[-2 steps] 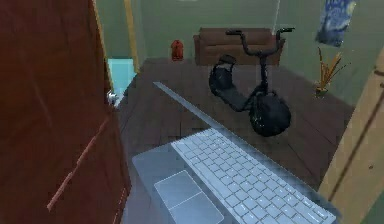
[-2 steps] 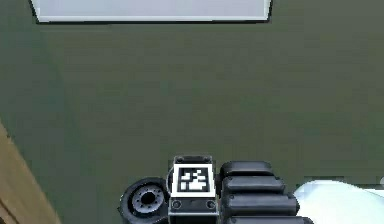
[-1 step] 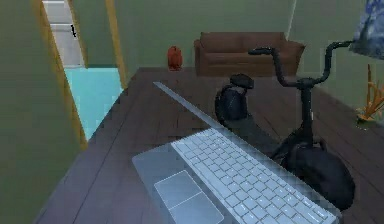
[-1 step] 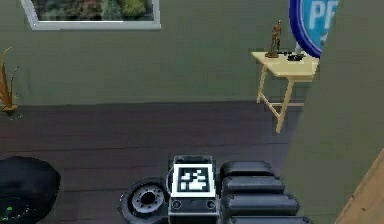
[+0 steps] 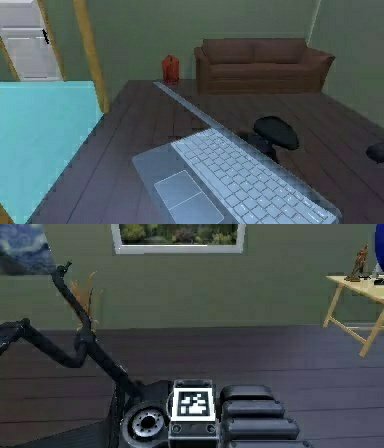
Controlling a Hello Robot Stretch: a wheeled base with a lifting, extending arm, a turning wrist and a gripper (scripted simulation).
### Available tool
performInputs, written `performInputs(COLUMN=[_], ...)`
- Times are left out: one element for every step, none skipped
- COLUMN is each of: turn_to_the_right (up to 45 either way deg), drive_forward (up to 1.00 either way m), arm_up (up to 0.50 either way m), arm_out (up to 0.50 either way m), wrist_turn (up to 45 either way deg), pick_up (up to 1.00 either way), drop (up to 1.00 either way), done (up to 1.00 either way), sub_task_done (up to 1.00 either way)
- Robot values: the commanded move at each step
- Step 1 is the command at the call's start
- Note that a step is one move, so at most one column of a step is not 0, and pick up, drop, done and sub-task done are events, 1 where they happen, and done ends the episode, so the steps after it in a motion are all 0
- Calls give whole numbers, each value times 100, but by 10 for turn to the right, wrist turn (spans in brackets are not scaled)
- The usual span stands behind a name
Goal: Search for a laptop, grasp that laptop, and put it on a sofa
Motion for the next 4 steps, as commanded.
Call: performInputs(turn_to_the_right=[0, 60, 0, 120], drive_forward=[100, 0, 60, 0], arm_up=[0, 0, 0, 0], arm_out=[0, 0, 0, 0], wrist_turn=[0, 0, 0, 0], pick_up=[0, 0, 0, 0], drop=[0, 0, 0, 0], done=[0, 0, 0, 0], sub_task_done=[0, 0, 0, 0])
